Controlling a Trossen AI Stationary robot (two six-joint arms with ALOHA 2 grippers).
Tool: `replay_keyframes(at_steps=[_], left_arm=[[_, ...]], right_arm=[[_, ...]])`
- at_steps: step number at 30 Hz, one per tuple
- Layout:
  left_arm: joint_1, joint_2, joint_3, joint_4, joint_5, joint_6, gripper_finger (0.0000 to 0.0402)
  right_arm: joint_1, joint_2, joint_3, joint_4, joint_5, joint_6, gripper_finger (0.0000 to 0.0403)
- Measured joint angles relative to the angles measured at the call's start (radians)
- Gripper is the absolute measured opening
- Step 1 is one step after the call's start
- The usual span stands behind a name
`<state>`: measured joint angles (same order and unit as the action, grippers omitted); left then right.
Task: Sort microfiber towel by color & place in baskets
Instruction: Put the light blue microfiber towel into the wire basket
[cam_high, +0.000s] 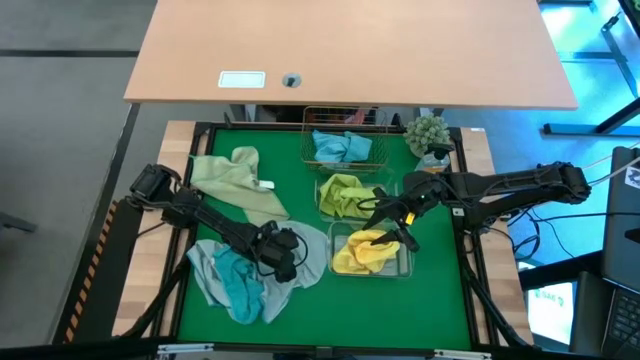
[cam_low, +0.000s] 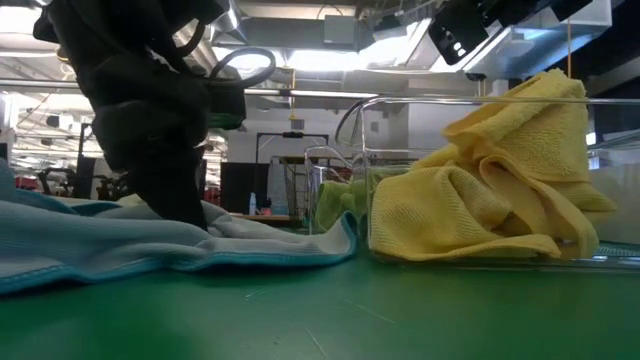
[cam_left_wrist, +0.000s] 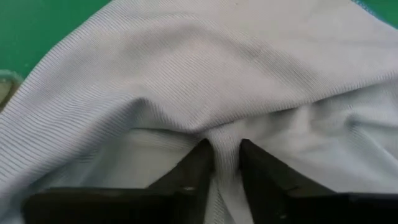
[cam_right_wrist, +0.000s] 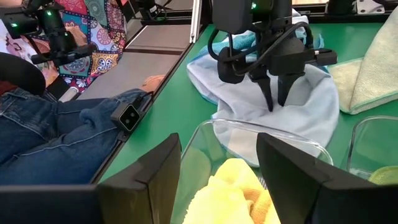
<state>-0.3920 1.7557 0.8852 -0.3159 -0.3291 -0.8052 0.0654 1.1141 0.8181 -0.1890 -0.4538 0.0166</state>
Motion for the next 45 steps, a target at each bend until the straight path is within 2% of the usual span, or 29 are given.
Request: replay_keyframes(at_steps=[3, 5, 13, 22, 30, 35, 39, 45], left_arm=[[0.0, 0.0, 0.0, 0.018, -0.001, -0.021, 0.0024], [0.0, 0.0, -0.001, 0.037, 0.001, -0.033, 0.0009], [0.002, -0.028, 0.05, 0.06, 0.054, -0.033, 0.0004], [0.004, -0.187, 0.191, 0.062, 0.057, 0.097, 0.0002], [0.018, -0.347, 0.288, 0.078, -0.121, 0.251, 0.0001], [0.064, -0.383, 0.377, 0.1, -0.214, 0.422, 0.0001], [0.132, -0.382, 0.47, 0.105, -0.23, 0.577, 0.0], [0.284, -0.381, 0.565, 0.136, -0.221, 0.727, 0.0]], right_arm=[[0.0, 0.0, 0.0, 0.0, 0.001, 0.0, 0.0209], [0.0, -0.013, 0.0, -0.009, 0.018, -0.003, 0.0209], [-0.002, -0.117, -0.002, -0.122, 0.173, -0.072, 0.0209], [-0.002, -0.163, -0.091, -0.099, 0.272, -0.087, 0.0209], [-0.002, -0.163, -0.142, -0.097, 0.393, -0.086, 0.0209], [-0.002, -0.163, -0.145, -0.097, 0.42, -0.085, 0.0209], [-0.001, -0.163, -0.145, -0.097, 0.42, -0.085, 0.0209], [-0.001, -0.163, -0.145, -0.097, 0.42, -0.085, 0.0209]])
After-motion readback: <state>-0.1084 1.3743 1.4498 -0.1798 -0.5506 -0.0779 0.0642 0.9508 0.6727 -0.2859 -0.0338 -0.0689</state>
